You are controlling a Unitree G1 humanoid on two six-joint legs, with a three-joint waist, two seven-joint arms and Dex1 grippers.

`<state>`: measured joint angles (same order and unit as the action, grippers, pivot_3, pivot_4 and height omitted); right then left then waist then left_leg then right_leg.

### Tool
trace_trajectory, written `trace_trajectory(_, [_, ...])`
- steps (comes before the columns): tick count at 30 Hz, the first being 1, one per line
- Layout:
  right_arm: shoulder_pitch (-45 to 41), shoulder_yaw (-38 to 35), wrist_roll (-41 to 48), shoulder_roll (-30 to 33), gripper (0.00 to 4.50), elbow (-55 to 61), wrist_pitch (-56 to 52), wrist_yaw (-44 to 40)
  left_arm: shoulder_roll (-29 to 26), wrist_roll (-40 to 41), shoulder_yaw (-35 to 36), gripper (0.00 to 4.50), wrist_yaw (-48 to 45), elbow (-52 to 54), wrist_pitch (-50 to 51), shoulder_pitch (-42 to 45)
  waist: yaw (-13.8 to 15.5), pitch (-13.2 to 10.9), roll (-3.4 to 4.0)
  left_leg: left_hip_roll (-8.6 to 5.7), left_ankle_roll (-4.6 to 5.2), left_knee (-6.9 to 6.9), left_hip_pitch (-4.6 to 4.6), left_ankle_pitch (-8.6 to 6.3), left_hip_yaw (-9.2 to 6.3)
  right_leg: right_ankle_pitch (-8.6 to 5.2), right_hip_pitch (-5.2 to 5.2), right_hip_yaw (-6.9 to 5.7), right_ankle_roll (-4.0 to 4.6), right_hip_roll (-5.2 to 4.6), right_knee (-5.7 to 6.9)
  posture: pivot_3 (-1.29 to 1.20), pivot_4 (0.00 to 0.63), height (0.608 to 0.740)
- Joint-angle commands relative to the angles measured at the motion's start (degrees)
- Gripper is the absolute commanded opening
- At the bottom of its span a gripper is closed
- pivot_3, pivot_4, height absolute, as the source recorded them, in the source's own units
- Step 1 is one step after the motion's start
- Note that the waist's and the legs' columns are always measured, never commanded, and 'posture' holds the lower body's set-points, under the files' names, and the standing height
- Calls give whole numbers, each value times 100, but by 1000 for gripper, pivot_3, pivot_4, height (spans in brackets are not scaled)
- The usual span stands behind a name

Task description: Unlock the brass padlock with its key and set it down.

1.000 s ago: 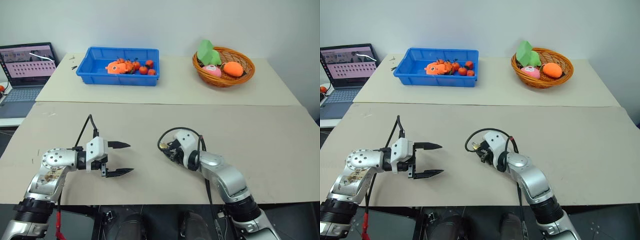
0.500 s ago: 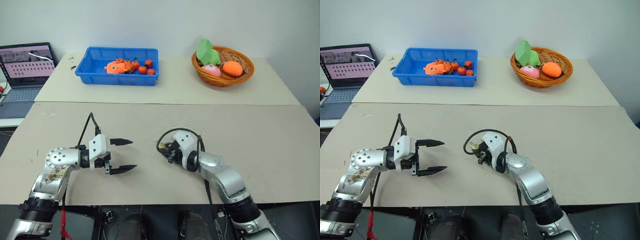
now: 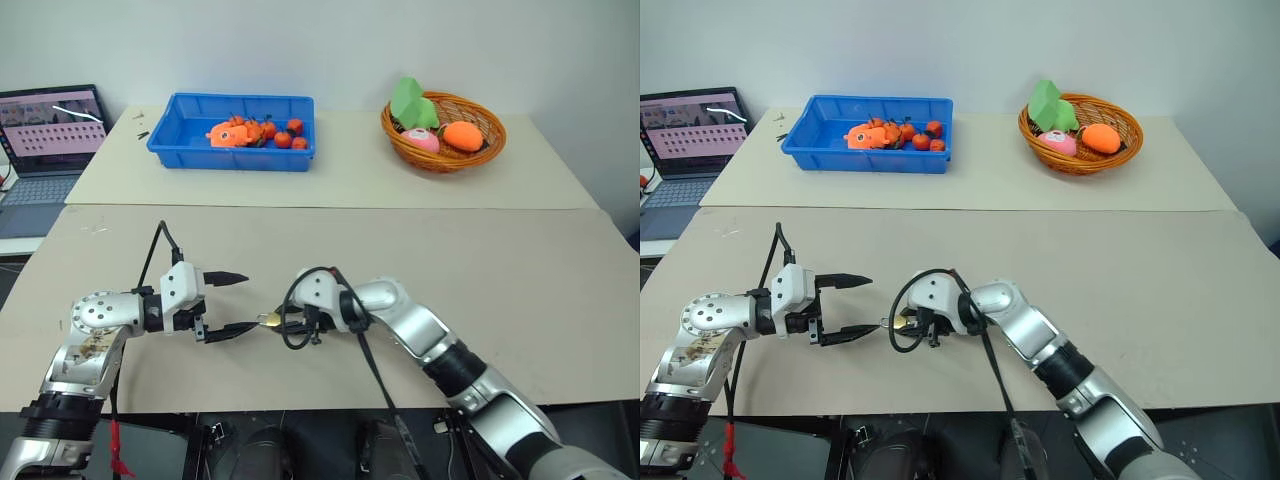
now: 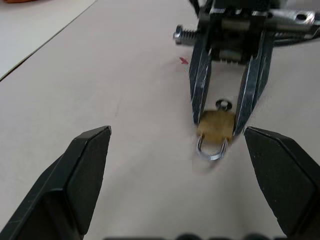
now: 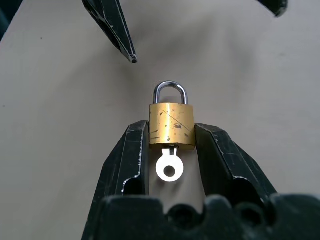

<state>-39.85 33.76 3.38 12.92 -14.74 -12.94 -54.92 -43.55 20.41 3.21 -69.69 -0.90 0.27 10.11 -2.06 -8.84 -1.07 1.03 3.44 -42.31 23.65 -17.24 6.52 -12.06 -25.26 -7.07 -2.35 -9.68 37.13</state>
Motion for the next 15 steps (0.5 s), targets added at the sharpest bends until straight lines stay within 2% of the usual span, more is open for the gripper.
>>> trace_trajectory(1, [-311, 97, -302, -313, 1498, -776, 742, -79, -109, 143, 208, 4500, 69, 343, 81, -70, -2, 0, 0, 0, 0, 0, 2, 0, -1, 0, -1, -2, 0, 0, 0, 0, 150, 684])
trace_trajectory(8, [-592, -38, -642, -638, 1498, -1846, 1463, -125, -118, 139, 241, 4500, 119, 465, 172, -154, -64, -1, 2, 4, -18, 8, -29, 9, 2, -6, 5, 8, 10, 2, 1, 0, 150, 684])
trace_trajectory(11, [-576, -170, -621, -688, 2269, -1903, 1462, -130, -115, 134, 226, 4500, 112, 468, 170, -162, -56, -1, 4, 9, -30, 10, -36, 16, 2, -8, 4, 8, 17, 5, 10, 0, 150, 684])
trace_trajectory(14, [-545, -264, -652, -660, 3274, -1773, 1449, -119, -107, 124, 190, 4500, 87, 414, 166, -89, -49, -1, 4, 12, -32, 9, -35, 18, 1, -8, 3, 8, 21, 5, 13, 0, 150, 684])
trace_trajectory(15, [-513, -316, -602, -634, 3274, -1665, 1379, -182, -106, 121, 178, 4500, 73, 395, 160, -65, -40, -1, 4, 11, -32, 10, -35, 18, 2, -8, 2, 8, 21, 5, 12, 0, 150, 684])
